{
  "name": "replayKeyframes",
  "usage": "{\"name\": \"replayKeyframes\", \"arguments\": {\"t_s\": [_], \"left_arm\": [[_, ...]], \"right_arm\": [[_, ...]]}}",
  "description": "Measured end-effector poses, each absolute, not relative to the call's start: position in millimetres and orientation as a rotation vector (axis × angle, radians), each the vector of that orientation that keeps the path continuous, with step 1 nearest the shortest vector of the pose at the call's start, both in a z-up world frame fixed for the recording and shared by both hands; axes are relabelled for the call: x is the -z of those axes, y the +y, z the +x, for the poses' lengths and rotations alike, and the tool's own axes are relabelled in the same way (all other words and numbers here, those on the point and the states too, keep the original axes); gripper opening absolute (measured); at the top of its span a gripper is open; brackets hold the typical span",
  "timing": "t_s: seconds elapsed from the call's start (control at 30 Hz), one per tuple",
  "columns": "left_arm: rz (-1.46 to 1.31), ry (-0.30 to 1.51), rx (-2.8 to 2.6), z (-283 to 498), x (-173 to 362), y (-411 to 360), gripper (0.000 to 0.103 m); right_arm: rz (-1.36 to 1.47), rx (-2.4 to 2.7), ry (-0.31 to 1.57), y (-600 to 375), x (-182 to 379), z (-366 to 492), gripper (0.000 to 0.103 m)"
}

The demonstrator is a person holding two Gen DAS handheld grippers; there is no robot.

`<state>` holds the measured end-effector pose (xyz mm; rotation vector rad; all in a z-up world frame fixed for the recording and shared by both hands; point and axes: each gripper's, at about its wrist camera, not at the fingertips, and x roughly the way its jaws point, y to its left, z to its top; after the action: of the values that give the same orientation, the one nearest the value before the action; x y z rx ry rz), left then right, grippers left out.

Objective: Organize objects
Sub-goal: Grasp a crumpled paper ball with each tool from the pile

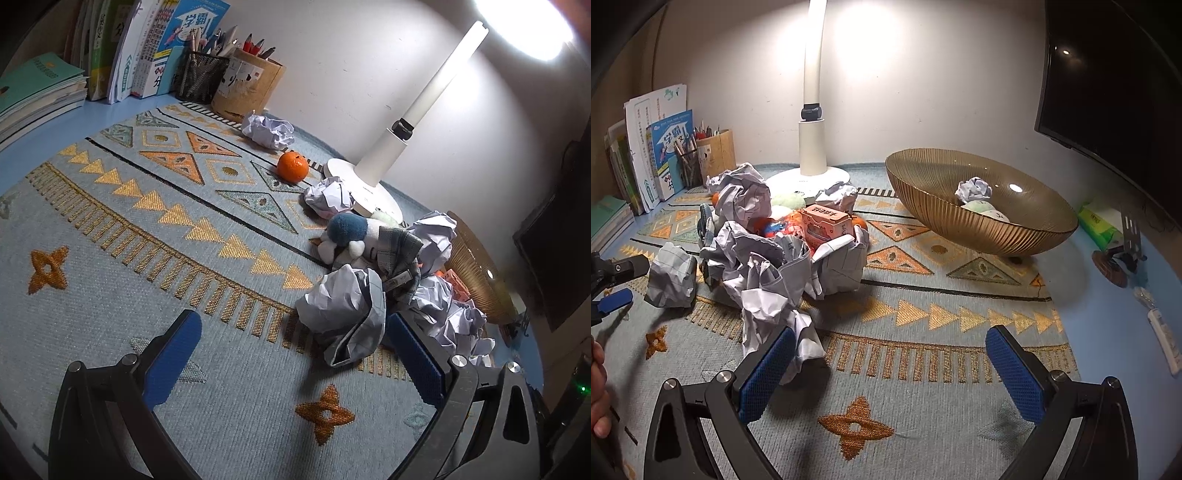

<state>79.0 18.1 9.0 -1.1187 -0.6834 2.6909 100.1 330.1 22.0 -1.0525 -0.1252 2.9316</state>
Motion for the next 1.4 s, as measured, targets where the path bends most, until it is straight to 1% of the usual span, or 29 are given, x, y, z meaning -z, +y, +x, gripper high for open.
{"name": "replayKeyframes", "arguments": {"t_s": [0.2, 0.37, 0.43, 0.5, 0.6, 0.63, 0.67, 0.7, 0.73, 0.77, 0.8, 0.83, 0.87, 0.9, 1.0, 1.1, 1.17, 1.27, 1.33, 1.4], "left_arm": [[-1.049, -0.589, -2.637, 86, -16, 31, 0.101], [-1.018, -0.434, -2.576, 95, -25, 49, 0.101], [-1.039, -0.346, -2.594, 98, -26, 58, 0.101], [-1.089, -0.275, -2.621, 93, -26, 64, 0.101], [-1.189, -0.294, -2.615, 73, -20, 60, 0.101], [-1.198, -0.311, -2.607, 68, -19, 60, 0.100], [-1.205, -0.316, -2.602, 64, -19, 61, 0.098], [-1.216, -0.298, -2.597, 60, -18, 65, 0.093], [-1.224, -0.259, -2.591, 56, -18, 70, 0.075], [-1.239, -0.217, -2.586, 53, -17, 76, 0.065], [-1.256, -0.193, -2.576, 51, -16, 81, 0.064], [-1.262, -0.183, -2.571, 51, -15, 83, 0.061], [-1.251, -0.174, -2.579, 53, -15, 85, 0.060], [-1.237, -0.161, -2.588, 57, -16, 85, 0.058], [-1.175, -0.153, -2.569, 71, -21, 81, 0.058], [-1.065, -0.203, -2.512, 89, -31, 79, 0.058], [-1.038, -0.217, -2.490, 93, -35, 82, 0.058], [-1.031, -0.148, -2.499, 88, -34, 97, 0.058], [-1.003, -0.118, -2.513, 88, -30, 105, 0.058], [-1.016, -0.083, -2.526, 89, -29, 108, 0.058]], "right_arm": [[-1.041, -2.995, 0.005, 343, -28, 107, 0.103], [-1.087, -3.089, 0.054, 343, -30, 109, 0.103], [-1.127, -3.142, 0.037, 337, -29, 111, 0.103], [-1.174, -3.159, -0.026, 327, -26, 110, 0.103], [-1.182, -3.141, -0.164, 309, -21, 111, 0.103], [-1.211, -3.145, -0.171, 306, -21, 108, 0.103], [-1.283, -3.148, -0.121, 304, -20, 102, 0.103], [-1.358, -3.166, -0.002, 306, -20, 94, 0.096], [-1.409, -3.192, 0.128, 307, -19, 88, 0.086], [-1.438, -3.187, 0.199, 308, -18, 82, 0.084], [-1.439, -3.147, 0.165, 304, -17, 78, 0.080], [-1.427, -3.099, 0.071, 299, -15, 76, 0.065], [-1.441, -3.069, -0.002, 293, -11, 76, 0.052], [-1.469, -3.079, 0.002, 292, -9, 78, 0.039], [-1.409, -3.152, 0.090, 298, -14, 98, 0.038], [-1.344, -3.223, 0.150, 307, -27, 117, 0.038], [-1.309, -3.234, 0.094, 310, -33, 123, 0.038], [-1.327, -3.175, -0.042, 315, -29, 119, 0.038], [-1.338, -3.155, -0.025, 327, -21, 115, 0.038], [-1.398, -3.123, 0.059, 340, -10, 110, 0.038]]}}
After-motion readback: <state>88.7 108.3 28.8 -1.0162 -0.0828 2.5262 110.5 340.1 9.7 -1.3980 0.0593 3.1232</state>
